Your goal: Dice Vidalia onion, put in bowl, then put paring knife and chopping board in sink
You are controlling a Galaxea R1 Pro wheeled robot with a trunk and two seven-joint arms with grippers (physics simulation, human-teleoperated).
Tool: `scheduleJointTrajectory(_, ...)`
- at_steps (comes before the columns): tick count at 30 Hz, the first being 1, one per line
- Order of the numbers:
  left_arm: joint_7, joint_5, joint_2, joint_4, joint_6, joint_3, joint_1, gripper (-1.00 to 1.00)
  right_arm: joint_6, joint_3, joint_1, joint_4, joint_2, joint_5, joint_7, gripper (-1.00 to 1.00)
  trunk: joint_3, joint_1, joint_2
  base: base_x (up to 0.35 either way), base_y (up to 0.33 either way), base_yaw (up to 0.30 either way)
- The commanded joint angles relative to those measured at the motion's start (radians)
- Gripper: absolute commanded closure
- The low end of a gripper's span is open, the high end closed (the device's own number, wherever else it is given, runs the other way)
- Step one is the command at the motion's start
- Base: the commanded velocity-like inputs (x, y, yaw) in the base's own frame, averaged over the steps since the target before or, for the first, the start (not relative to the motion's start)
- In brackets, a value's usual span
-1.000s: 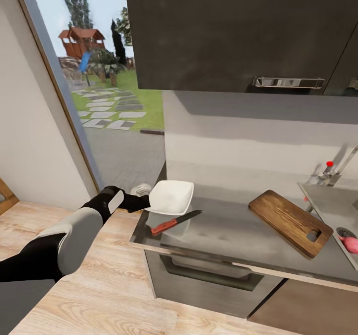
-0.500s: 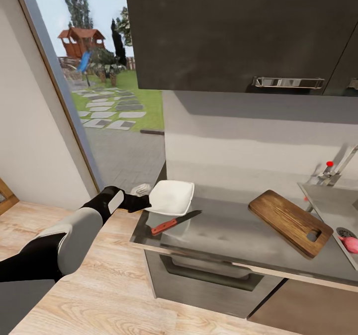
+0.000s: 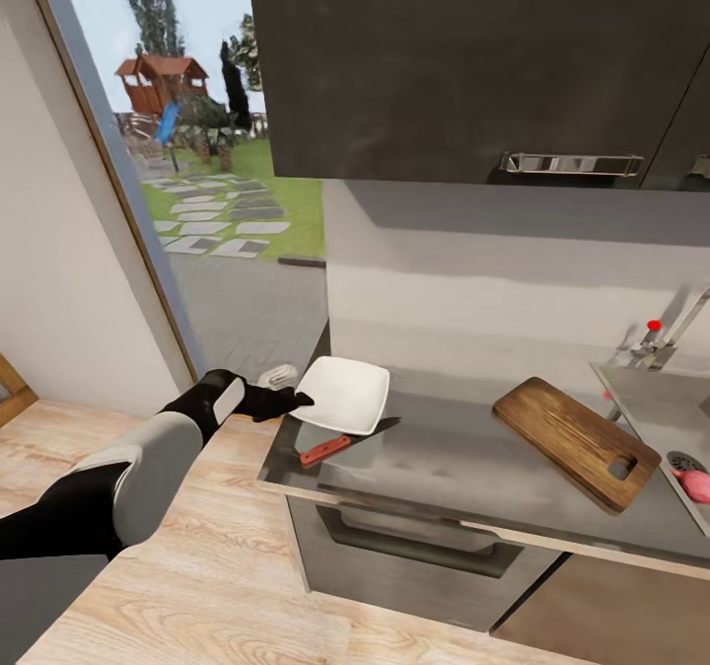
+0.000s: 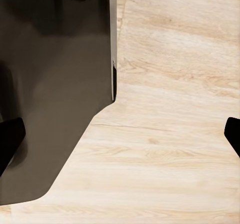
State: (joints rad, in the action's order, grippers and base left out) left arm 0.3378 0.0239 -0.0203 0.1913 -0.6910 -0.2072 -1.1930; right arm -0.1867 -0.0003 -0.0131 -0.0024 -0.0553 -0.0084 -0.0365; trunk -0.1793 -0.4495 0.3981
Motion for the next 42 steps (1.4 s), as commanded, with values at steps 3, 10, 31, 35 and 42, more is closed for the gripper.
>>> scheduleJointTrajectory(3, 0.0, 0.002, 0.005, 0.004, -0.007, -0.004, 0.0, -1.0, -0.004, 0.0, -0.001, 0.001, 0.0, -0.001, -0.002, -1.0, -0.002, -0.001, 0.002, 0.0, 0.0, 0.0)
scheduleJointTrajectory(10, -0.001, 0.001, 0.013, 0.101, -0.014, -0.061, -0.001, -1.0, -0.004, 0.0, -0.001, 0.001, 0.0, -0.001, -0.002, -1.0, -0.002, -0.001, 0.002, 0.0, 0.0, 0.0)
scheduleJointTrajectory(31, 0.002, -0.002, -0.053, 1.096, -0.204, -0.048, 0.252, -1.0, -0.004, 0.0, -0.001, 0.001, 0.0, -0.001, -0.002, -1.0, -0.002, -0.001, 0.002, 0.0, 0.0, 0.0)
scheduleJointTrajectory(35, 0.003, -0.002, -0.056, 1.217, -0.24, 0.019, 0.411, -1.0, -0.008, -0.007, -0.001, 0.0, -0.001, -0.002, -0.003, -1.0, -0.002, -0.001, 0.002, 0.0, 0.0, 0.0)
scheduleJointTrajectory(42, 0.003, -0.002, -0.055, 1.321, -0.243, 0.159, 0.561, -1.0, -0.035, -0.102, -0.001, -0.001, -0.026, -0.002, -0.004, -1.0, -0.002, -0.001, 0.002, 0.0, 0.0, 0.0)
